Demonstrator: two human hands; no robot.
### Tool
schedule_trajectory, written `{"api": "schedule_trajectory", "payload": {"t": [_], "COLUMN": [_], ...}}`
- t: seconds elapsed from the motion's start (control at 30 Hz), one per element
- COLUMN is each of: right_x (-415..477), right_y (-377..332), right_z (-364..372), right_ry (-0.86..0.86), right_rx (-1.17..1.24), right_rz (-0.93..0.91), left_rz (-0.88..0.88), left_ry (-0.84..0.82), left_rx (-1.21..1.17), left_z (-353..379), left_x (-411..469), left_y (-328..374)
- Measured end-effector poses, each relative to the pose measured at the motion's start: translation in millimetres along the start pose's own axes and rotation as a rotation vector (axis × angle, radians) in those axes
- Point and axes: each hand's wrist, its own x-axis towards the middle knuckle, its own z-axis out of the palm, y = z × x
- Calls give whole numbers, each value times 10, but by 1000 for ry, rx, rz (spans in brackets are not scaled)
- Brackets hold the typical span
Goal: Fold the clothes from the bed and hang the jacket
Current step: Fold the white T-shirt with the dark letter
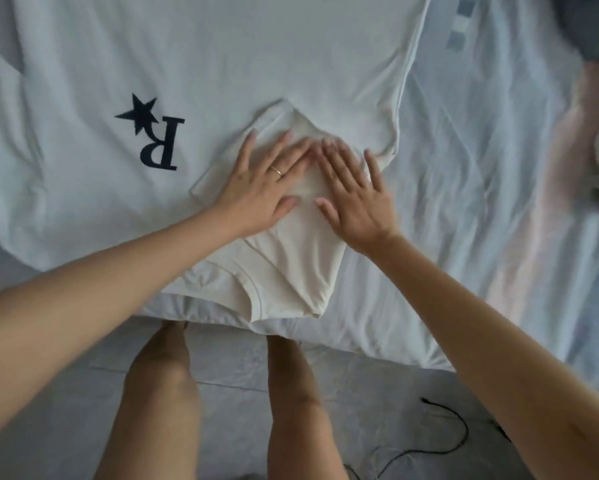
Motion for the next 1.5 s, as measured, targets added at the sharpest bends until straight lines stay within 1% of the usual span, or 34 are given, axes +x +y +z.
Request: {"api": "schedule_trajectory", "payload": {"t": [0.07, 0.13, 0.2, 0.23, 0.3, 0.33, 0.37, 0.4, 0.43, 0.47, 0.5, 0.57, 0.67, 0.73, 0.8, 0.87, 0.93, 1.0, 1.03, 1.1, 1.17, 1.23, 1.3, 1.33, 1.37, 1.4, 1.43, 1.47, 1.5], "right_x": [43, 79, 99, 72, 24, -50, -153, -274, -437, -593, -788, -1158, -1461, -1535, -1493, -1239, -796, -390, -241, -116, -142, -114, -50, -40, -77, -185, -345, -556, -785], "right_y": [151, 242, 207, 100, -264, -456, -671, -888, -1061, -1149, -1212, -1187, -1136, -1144, -1119, -1072, -932, -663, -479, -172, -46, -156, -466, -660, -858, -1044, -1185, -1287, -1335], "right_z": [80, 128, 102, 59, -55, -67, -63, -42, 12, 79, 158, 255, 202, 74, -39, -105, -82, -17, 21, 52, 73, 21, -70, -93, -93, -48, 25, 121, 209], "right_ry": [-51, -58, -61, -39, 74, 119, 124, 96, 36, -47, -134, -256, -313, -275, -191, -103, -28, -47, -90, -154, -191, -161, -55, 11, 48, 53, 20, -38, -101], "right_rx": [17, 50, 96, 123, 159, 184, 217, 241, 244, 229, 199, 138, 153, 206, 259, 297, 310, 250, 204, 132, 125, 152, 166, 188, 222, 239, 238, 219, 201], "right_rz": [118, 206, 322, 433, 616, 637, 610, 547, 475, 417, 384, 370, 347, 297, 284, 352, 451, 468, 465, 458, 480, 572, 688, 703, 673, 602, 514, 446, 421], "left_rz": [-34, -52, -56, -59, -100, -70, 20, 163, 284, 348, 357, 277, 217, 202, 171, 222, 305, 346, 328, 226, 158, 123, 105, 137, 211, 312, 396, 441, 442], "left_ry": [-14, -50, -43, -29, 28, 55, 66, 68, 61, 37, 6, -39, -88, -104, -89, -33, 0, 12, 0, -27, -48, -26, 1, 14, 26, 22, 4, -24, -46], "left_rx": [-21, -35, -50, -67, -93, -92, -82, -35, 37, 96, 118, 102, 89, 86, 28, 9, 23, 65, 71, 48, 25, 8, -18, -32, -31, -19, 9, 43, 71], "left_z": [-15, -41, -63, -101, -182, -158, -106, -40, 36, 113, 186, 237, 202, 128, 45, -45, -99, -110, -110, -101, -81, -133, -218, -210, -175, -102, 0, 122, 231], "left_x": [296, 468, 534, 544, 453, 368, 242, 76, -84, -187, -276, -367, -468, -497, -469, -361, -149, 124, 293, 540, 657, 654, 571, 473, 339, 176, 3, -168, -310], "left_y": [-269, -516, -623, -607, -471, -343, -224, -137, -101, -162, -306, -672, -1085, -1129, -990, -780, -520, -373, -379, -538, -747, -805, -665, -572, -494, -446, -460, -539, -670]}}
